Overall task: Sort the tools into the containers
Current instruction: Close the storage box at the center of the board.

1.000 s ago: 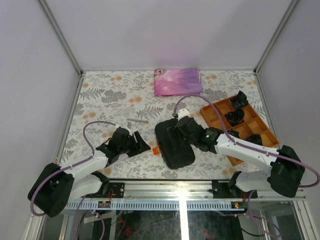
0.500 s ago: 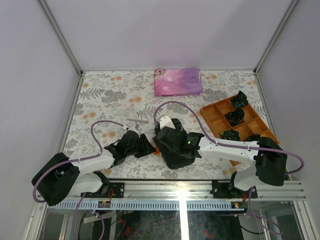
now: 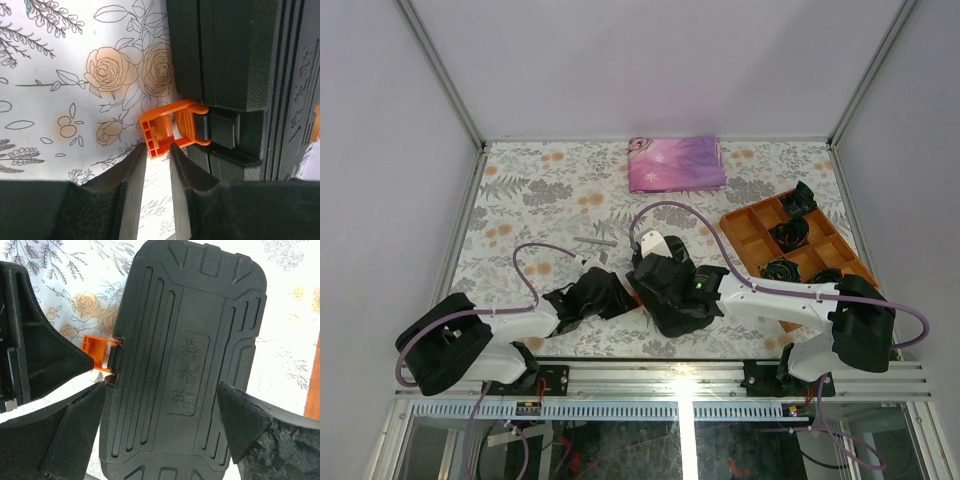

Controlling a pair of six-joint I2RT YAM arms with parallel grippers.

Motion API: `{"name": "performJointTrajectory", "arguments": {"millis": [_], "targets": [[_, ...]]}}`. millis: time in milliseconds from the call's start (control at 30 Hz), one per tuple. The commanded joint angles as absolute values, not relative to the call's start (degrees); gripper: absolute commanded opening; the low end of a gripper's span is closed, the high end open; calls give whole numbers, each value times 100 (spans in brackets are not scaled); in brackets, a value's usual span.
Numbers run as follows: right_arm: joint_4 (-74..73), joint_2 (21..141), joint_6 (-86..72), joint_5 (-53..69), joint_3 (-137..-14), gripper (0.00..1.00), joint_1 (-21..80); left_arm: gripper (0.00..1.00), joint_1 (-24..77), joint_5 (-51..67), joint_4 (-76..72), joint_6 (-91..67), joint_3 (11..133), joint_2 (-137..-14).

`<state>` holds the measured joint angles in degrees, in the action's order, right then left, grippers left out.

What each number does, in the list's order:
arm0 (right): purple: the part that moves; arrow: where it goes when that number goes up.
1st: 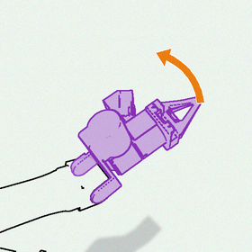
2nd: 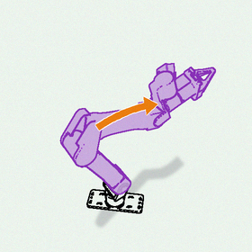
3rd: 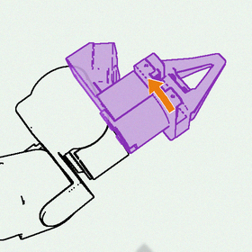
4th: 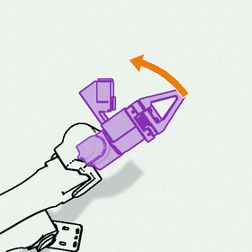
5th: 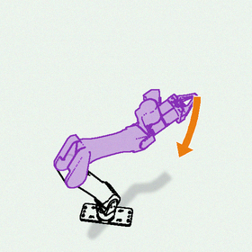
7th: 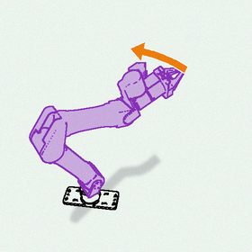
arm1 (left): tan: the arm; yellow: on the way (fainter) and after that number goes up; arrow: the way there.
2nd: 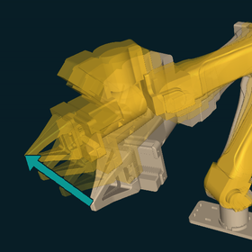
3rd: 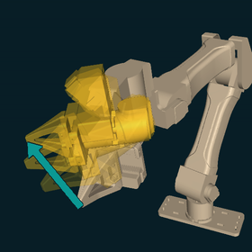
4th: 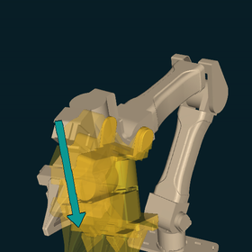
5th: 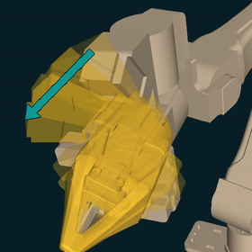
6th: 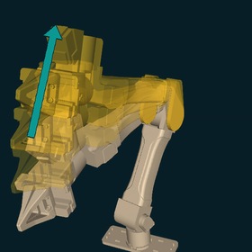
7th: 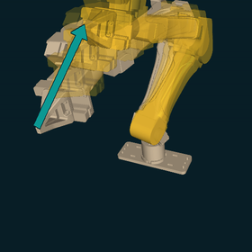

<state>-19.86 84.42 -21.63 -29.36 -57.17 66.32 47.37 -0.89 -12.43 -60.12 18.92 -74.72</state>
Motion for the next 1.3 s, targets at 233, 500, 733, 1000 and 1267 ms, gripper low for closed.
{"name": "performJointTrajectory", "arguments": {"millis": [233, 500, 733, 1000, 1267], "targets": [[-1789, 8581, -1933, -2980, -5710, 99, 6825, 13, 5029, -666, -149, -6281, 1663, -8219], [-2178, 9171, -1806, -3650, -5900, 99, 7163, 10, 5028, -747, -35, -6319, 1695, -8325], [-2769, 9351, -2012, -4529, -6014, 99, 7216, 10, 5028, -830, 121, -6278, 1748, -8403], [-2936, 8667, -1947, -4940, -5916, 99, 7207, 10, 5027, -945, 356, -6223, 1860, -8434], [-3116, 7921, -1938, -4956, -5790, 98, 7003, 9, 5033, -945, 410, -6196, 1888, -8443]]}}
